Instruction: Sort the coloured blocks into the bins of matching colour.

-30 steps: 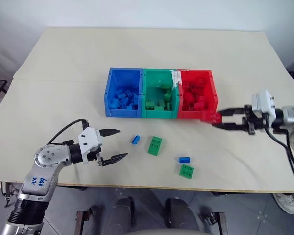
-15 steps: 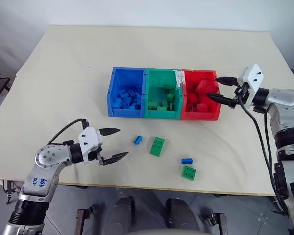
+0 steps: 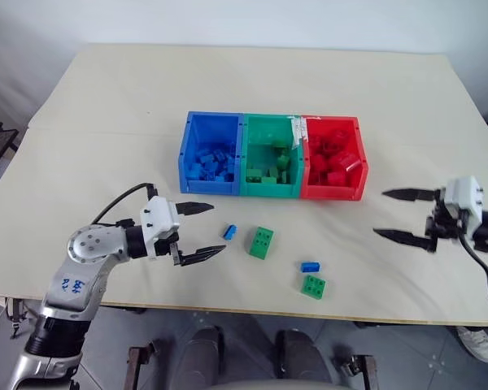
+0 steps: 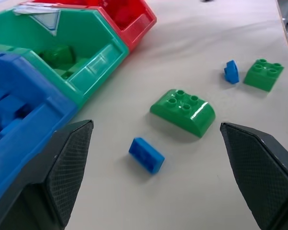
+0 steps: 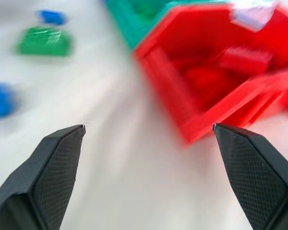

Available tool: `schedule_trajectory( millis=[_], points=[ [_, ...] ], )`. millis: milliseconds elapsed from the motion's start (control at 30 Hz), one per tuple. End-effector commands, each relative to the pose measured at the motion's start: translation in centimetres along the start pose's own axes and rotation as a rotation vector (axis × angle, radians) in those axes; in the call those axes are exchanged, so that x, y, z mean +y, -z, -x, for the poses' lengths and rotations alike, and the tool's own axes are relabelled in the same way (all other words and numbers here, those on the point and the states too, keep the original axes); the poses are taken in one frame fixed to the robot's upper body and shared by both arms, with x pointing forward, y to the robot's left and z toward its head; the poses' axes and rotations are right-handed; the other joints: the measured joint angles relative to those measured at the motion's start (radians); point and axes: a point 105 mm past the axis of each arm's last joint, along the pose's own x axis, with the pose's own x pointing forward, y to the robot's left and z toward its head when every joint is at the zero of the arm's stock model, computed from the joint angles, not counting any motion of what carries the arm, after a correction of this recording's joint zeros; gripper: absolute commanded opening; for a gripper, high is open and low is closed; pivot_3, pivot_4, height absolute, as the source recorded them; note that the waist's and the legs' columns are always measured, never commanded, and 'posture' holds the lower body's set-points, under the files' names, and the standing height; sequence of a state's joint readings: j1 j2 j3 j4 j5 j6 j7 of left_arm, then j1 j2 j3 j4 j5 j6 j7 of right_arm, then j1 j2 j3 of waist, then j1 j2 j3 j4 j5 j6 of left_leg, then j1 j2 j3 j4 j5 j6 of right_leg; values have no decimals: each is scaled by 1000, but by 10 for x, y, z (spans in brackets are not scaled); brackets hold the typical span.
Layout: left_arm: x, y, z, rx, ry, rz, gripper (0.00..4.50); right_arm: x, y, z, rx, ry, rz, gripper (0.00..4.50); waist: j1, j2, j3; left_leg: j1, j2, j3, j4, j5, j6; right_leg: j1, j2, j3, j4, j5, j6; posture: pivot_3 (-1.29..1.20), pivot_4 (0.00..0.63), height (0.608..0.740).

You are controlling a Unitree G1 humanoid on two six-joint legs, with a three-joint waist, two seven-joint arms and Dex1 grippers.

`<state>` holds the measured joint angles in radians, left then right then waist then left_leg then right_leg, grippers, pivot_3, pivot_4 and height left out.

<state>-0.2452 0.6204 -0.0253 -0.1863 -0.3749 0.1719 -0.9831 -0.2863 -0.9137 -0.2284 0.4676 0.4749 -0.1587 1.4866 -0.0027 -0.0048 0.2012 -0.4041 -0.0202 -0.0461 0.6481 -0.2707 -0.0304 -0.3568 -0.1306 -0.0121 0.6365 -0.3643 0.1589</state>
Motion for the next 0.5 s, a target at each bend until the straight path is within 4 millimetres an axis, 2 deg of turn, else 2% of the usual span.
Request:
schedule_trajectory(
  millis=[33,133,233,500],
  points=[
    [-4,-3,-3,-19,37,-24,4500,2,-9,23,7,53,66,4465,-5,0,0,0,0,1,0,0,0,0,0,1,0,0,0,0,150,740],
    [-5,0,-2,-11,42,-24,4500,18,5,35,43,51,57,4465,-3,0,0,1,1,1,-1,0,0,0,1,1,0,0,0,0,150,740],
    [-1,5,3,4,21,-29,4500,24,8,34,37,44,74,4465,-1,0,0,1,1,1,0,0,0,0,1,1,0,0,0,0,150,740],
    [-4,15,29,22,-28,-55,4500,46,-15,-28,-36,-204,30,4465,0,0,0,1,2,0,0,1,-1,0,1,1,1,0,0,0,150,740]
  ],
)
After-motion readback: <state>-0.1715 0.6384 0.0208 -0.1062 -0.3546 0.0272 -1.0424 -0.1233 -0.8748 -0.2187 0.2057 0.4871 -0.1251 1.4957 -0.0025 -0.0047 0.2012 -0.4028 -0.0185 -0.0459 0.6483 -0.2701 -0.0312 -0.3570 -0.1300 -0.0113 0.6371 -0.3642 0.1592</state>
